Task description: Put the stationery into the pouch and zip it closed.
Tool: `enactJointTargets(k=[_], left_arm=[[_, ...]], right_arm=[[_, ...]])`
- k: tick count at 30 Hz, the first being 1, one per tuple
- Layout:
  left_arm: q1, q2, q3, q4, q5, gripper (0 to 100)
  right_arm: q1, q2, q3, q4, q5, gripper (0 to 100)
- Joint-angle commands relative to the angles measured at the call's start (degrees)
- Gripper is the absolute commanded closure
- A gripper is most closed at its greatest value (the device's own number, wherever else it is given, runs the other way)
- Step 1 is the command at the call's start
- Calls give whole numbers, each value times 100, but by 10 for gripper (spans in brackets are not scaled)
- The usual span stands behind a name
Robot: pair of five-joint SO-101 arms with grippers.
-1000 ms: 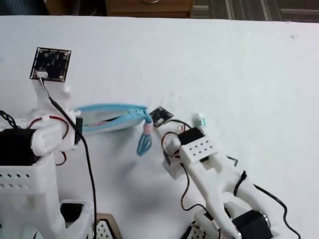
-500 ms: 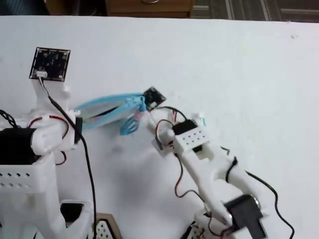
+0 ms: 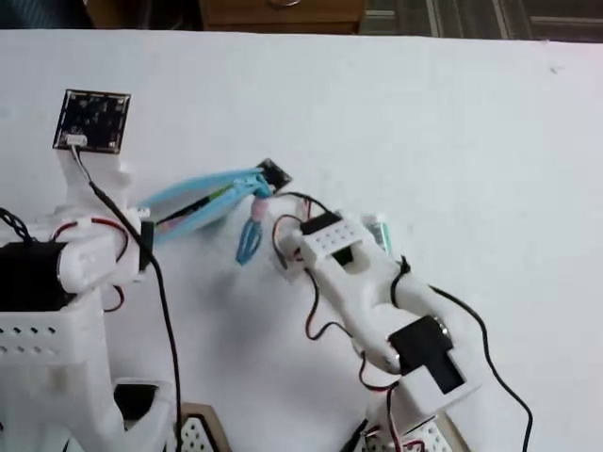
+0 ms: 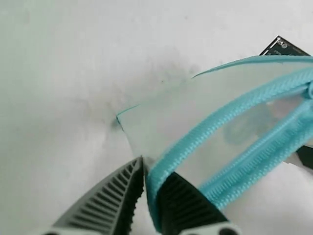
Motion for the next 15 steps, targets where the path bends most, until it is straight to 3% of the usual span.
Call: enactJointTargets(k=[1, 7, 15], left_arm=[[-13, 13, -202, -18, -18, 978], [-13, 13, -202, -18, -18, 978], [-13, 13, -202, -18, -18, 978]], right_arm=[[48, 4, -79, 242, -44, 981], [681, -971, -123, 954, -53, 981], [1200, -3574, -123, 2009, -53, 981]])
